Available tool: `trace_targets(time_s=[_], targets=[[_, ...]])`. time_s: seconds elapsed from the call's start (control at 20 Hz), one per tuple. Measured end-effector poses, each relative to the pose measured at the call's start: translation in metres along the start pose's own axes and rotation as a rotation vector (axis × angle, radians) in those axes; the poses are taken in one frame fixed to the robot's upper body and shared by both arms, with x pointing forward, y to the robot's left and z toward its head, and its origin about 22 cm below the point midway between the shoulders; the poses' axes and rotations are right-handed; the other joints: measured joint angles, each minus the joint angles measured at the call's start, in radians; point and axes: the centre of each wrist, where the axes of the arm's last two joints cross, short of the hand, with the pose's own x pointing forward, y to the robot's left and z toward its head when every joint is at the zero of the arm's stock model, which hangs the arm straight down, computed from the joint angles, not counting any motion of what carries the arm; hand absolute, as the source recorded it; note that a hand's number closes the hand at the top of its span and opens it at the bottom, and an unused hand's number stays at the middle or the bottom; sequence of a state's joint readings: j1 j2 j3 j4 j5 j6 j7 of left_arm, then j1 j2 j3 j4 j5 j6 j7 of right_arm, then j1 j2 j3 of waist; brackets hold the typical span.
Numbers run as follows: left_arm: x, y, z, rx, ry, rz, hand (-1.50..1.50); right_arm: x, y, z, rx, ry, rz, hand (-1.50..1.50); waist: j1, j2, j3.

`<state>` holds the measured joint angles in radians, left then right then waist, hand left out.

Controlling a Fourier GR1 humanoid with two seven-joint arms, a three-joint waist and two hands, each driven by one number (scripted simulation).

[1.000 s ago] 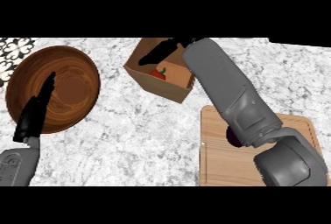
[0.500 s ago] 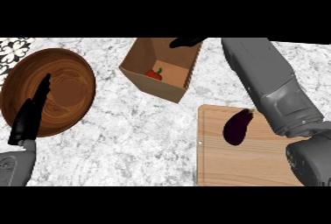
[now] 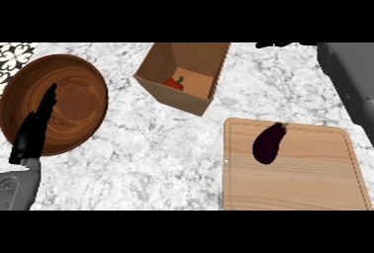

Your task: Pick the bell pepper from the cutting board and place it in the cardboard box

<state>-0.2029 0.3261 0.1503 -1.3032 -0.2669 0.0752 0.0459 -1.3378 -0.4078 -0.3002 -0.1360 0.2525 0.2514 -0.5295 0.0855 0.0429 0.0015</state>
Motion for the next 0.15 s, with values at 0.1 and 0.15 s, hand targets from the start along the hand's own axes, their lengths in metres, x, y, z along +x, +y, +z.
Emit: trace_targets(time_s=[0.1, 0.15], targets=[[-0.003, 0.001, 0.001, -0.002, 0.006, 0.005, 0.0, -0.005, -0.019, 0.011, 0.016, 0.01, 0.016, -1.5, 0.0, 0.0, 0.0], [-0.002, 0.001, 0.001, -0.001, 0.004, 0.006, 0.0, -0.007, -0.028, 0.017, 0.024, 0.011, 0.023, -1.5, 0.0, 0.0, 0.001]])
